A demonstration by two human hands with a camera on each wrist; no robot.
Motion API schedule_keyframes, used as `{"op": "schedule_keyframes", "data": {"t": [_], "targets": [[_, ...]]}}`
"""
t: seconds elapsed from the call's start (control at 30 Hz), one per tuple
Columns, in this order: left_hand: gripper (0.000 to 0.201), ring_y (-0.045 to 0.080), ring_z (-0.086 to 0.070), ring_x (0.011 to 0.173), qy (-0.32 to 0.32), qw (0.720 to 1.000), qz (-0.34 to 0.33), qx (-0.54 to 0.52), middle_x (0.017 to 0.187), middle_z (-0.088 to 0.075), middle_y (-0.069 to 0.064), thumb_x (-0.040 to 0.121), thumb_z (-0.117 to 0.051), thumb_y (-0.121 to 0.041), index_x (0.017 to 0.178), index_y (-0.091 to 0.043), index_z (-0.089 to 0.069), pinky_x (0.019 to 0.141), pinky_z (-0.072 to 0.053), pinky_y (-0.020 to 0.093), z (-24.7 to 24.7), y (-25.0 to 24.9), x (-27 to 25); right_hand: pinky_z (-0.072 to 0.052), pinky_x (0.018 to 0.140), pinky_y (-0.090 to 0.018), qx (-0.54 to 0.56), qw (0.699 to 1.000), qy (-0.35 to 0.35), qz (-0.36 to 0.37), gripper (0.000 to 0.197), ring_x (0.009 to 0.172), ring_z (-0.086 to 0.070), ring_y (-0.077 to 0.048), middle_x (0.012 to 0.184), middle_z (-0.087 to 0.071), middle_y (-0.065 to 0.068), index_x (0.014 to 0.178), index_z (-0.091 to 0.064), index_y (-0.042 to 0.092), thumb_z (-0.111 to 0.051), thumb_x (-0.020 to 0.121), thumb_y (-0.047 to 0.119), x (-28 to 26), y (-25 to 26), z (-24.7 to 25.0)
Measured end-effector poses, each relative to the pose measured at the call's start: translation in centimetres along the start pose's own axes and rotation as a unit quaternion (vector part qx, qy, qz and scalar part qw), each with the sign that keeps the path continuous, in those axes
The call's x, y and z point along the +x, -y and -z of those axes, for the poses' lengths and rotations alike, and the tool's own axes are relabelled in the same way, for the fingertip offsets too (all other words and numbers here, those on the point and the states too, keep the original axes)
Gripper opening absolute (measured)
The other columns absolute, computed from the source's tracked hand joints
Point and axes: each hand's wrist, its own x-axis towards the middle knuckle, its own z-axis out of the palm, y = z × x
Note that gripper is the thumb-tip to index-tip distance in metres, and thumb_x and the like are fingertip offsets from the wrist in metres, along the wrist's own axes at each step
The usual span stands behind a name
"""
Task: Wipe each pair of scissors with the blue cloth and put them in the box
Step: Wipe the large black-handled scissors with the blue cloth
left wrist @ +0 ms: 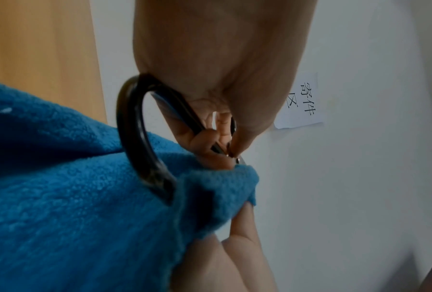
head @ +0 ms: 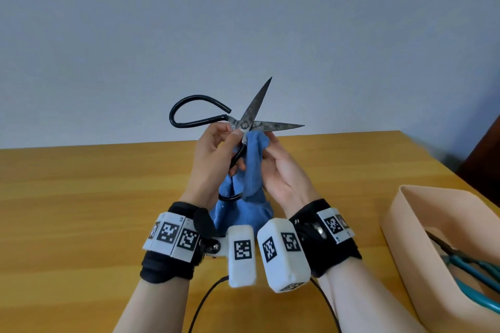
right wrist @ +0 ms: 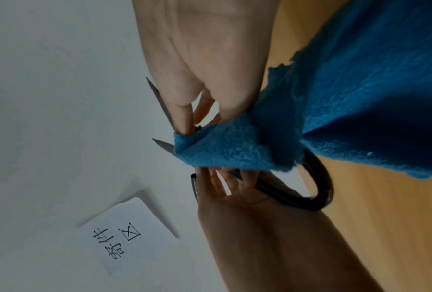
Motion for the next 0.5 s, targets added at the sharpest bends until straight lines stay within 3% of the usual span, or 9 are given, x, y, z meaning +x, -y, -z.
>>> {"op": "schedule_keyframes", "data": {"t": [0.17, 0.27, 0.37, 0.43, 0.5], "targets": [[0.009, 0.018, -0.051, 0.044, 0.002, 1.0, -0.005, 0.019, 0.083, -0.054, 0.005, 0.101, -0.057, -0.014, 0.101, -0.009, -0.05, 0.039, -0.033, 0.024, -0.3, -0.1, -0.3, -0.05, 0.066, -0.044, -0.043, 0.998, -0.039, 0.006, 0.082, 0.071, -0.061, -0.035, 0.097, -0.061, -0.024, 0.146, -0.033, -0.003, -0.074, 0.079, 0.023, 0.4, -0.4, -0.2], [0.011, 0.017, -0.05, 0.042, -0.005, 1.0, -0.001, 0.019, 0.085, -0.052, 0.007, 0.1, -0.057, -0.014, 0.098, -0.01, -0.048, 0.038, -0.032, 0.025, -0.6, -0.1, -0.3, -0.048, 0.061, -0.043, -0.053, 0.996, -0.067, 0.018, 0.068, 0.066, -0.06, -0.034, 0.096, -0.058, -0.024, 0.143, -0.036, -0.004, -0.069, 0.088, 0.019, 0.5, -0.3, -0.3], [0.014, 0.017, -0.046, 0.043, -0.006, 1.0, 0.006, 0.022, 0.083, -0.05, 0.01, 0.101, -0.056, -0.014, 0.093, -0.011, -0.044, 0.039, -0.032, 0.023, -0.8, -0.1, -0.3, -0.051, 0.05, -0.039, -0.063, 0.994, -0.084, 0.028, 0.034, 0.066, -0.062, -0.033, 0.098, -0.058, -0.022, 0.129, -0.048, 0.007, -0.058, 0.096, 0.007, 0.8, 0.3, 0.2], [0.017, 0.017, -0.044, 0.045, 0.001, 0.999, 0.001, 0.032, 0.08, -0.05, 0.007, 0.101, -0.055, -0.015, 0.089, -0.013, -0.043, 0.039, -0.034, 0.022, -0.9, -0.1, -0.4, -0.052, 0.049, -0.04, -0.06, 0.994, -0.082, 0.029, 0.031, 0.067, -0.065, -0.033, 0.1, -0.059, -0.023, 0.125, -0.047, 0.013, -0.056, 0.096, 0.003, 0.9, 0.5, 0.4], [0.019, 0.016, -0.044, 0.045, 0.009, 0.999, -0.015, 0.045, 0.08, -0.048, 0.006, 0.102, -0.055, -0.014, 0.087, -0.013, -0.043, 0.039, -0.036, 0.021, -1.1, 0.0, -0.5, -0.053, 0.051, -0.041, -0.059, 0.992, -0.105, 0.035, 0.037, 0.073, -0.065, -0.033, 0.106, -0.059, -0.025, 0.13, -0.047, 0.007, -0.058, 0.094, 0.003, 1.0, 0.6, 0.5]]}}
